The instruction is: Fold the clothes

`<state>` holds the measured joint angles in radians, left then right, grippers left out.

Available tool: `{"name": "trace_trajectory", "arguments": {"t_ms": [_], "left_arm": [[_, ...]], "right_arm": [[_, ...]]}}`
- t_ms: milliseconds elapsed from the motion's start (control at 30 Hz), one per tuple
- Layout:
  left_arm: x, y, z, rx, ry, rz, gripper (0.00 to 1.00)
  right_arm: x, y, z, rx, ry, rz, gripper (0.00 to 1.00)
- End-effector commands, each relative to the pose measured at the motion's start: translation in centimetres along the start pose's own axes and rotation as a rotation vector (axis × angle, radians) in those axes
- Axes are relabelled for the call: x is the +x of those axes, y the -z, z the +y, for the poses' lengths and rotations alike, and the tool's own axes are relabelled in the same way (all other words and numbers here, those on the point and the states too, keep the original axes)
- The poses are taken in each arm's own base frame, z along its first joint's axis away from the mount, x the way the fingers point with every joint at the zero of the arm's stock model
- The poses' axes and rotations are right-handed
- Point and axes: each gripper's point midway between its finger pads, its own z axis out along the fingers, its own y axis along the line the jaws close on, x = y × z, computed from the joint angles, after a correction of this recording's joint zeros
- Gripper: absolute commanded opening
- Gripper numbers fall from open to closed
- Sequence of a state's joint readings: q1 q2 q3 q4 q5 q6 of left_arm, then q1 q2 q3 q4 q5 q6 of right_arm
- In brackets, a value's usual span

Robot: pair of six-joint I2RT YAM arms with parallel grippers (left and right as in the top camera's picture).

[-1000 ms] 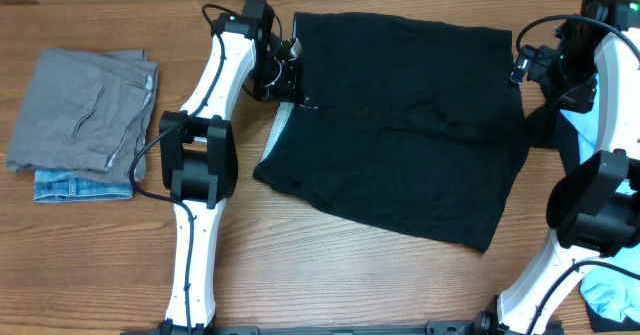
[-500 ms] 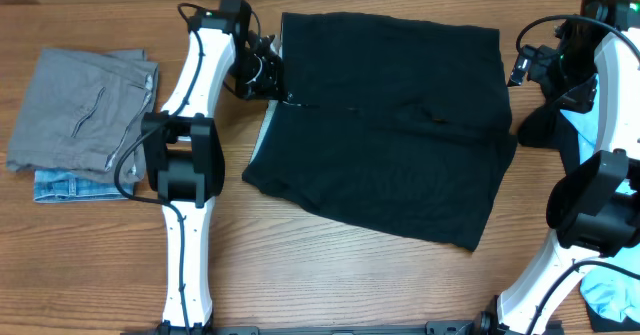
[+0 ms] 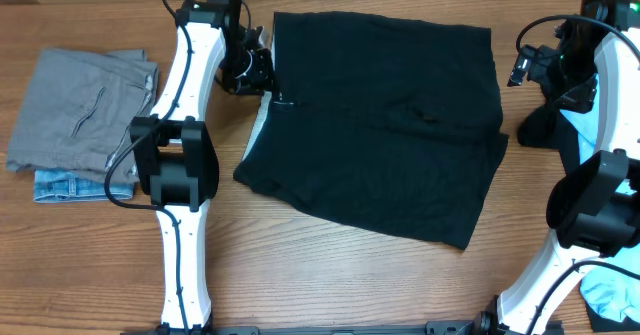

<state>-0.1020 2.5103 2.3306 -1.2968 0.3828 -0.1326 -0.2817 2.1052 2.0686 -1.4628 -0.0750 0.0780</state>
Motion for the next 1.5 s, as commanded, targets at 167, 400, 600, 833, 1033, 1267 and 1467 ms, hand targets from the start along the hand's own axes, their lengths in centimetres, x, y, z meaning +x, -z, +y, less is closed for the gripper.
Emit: {"name": "trace_trajectory", "arguments": {"t_ms": [167,400,600,833,1033,1267,1467], "left_arm": [[0.3,1.8,2.2,-0.193,0.092,-0.031,0.29],[0.4,1.2,-1.5,0.009,-0.076,-0.010,0.33],[0.0,0.9,-2.7,0.090,-0.118,-0.017,0.36],[-0.4,0.4,-2.1,0.081,-0.111,-0.026,0.35],[-0.5,0.2,-2.0,0.081,-0.113,-0.031,0.35],[0.1,-1.0,-0.2,0.004,-0.096,-0.003,0.34],[0.8,-2.1,-0.1,0.029,-0.087,0.021,0.32]], "right_arm": [[-0.5,0.7,0.1,-0.012,-0.001,-0.025,1.00],[-0.5,0.7,0.1,-0.013,-0.001,-0.026,1.00],[-0.5,0.7,0.1,-0.013,-0.001,-0.026,1.00],[-0.5,0.7,0.1,-0.013,-0.001,-0.025,1.00],[-0.5,0.7,0.1,-0.013,-0.001,-0.025,1.00],[-0.5,0.7,0.1,-0.013,-0.001,-0.025,1.00],[-0.5,0.7,0.1,-0.013,-0.001,-0.025,1.00]]}}
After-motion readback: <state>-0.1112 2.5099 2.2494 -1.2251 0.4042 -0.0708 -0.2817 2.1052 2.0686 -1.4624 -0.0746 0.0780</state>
